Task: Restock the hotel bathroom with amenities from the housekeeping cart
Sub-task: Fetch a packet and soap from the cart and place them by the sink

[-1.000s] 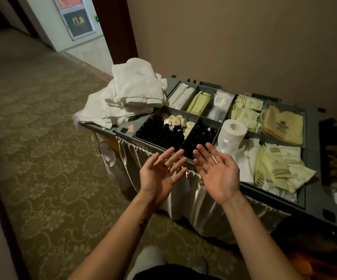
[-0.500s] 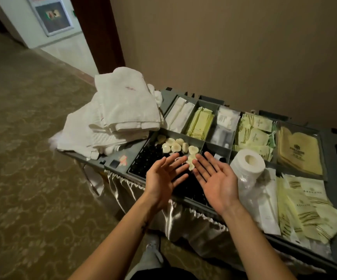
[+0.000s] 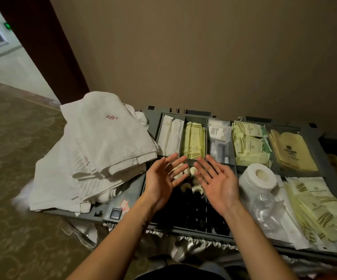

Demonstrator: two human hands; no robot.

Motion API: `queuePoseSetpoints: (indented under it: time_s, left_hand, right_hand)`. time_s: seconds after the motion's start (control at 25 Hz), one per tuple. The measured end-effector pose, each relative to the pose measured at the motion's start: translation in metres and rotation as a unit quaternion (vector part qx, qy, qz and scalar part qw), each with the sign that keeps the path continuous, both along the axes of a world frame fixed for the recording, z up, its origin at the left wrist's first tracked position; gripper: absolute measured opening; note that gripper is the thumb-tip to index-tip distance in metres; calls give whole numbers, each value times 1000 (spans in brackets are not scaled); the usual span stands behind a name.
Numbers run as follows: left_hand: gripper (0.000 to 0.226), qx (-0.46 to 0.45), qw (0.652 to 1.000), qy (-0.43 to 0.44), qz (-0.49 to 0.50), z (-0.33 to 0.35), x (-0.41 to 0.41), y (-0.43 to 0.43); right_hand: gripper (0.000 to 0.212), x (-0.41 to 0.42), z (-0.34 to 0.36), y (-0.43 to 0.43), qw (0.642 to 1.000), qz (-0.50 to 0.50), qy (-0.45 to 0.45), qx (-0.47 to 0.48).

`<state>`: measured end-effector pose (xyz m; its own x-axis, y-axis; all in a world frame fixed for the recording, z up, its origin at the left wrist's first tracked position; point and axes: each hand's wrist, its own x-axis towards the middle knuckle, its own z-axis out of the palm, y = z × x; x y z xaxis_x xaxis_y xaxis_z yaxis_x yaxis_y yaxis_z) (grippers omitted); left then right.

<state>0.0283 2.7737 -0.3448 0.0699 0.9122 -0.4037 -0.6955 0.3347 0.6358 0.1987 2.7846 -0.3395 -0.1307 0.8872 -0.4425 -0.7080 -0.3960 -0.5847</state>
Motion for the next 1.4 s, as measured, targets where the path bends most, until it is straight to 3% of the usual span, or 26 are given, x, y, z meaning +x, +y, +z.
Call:
queuePoseSetpoints:
  time_s: [0.32,0.64,0.92,1.28,1.4]
  left_hand:
    - [43,-4,999,20,-29,-8,9,21]
    - [37,-27,996,72,-32,-24,46,36]
    - [33,-7,981,190,-47,-41,64,36]
    - [31,-17,977,210,-35,-48,68,31]
    - [30,-18,978,206,-26,-47,69,32]
  right_hand:
    - [41,16,-10,16,999,-18,-39,14]
    - [28,54,-36,34,958,37,-279,58]
    - [24,72,-54,39,875,125,-454,112]
    - [29,79,-57,39,802,229,-528,159]
    - [32,79,-53,41,742,288,-580,176]
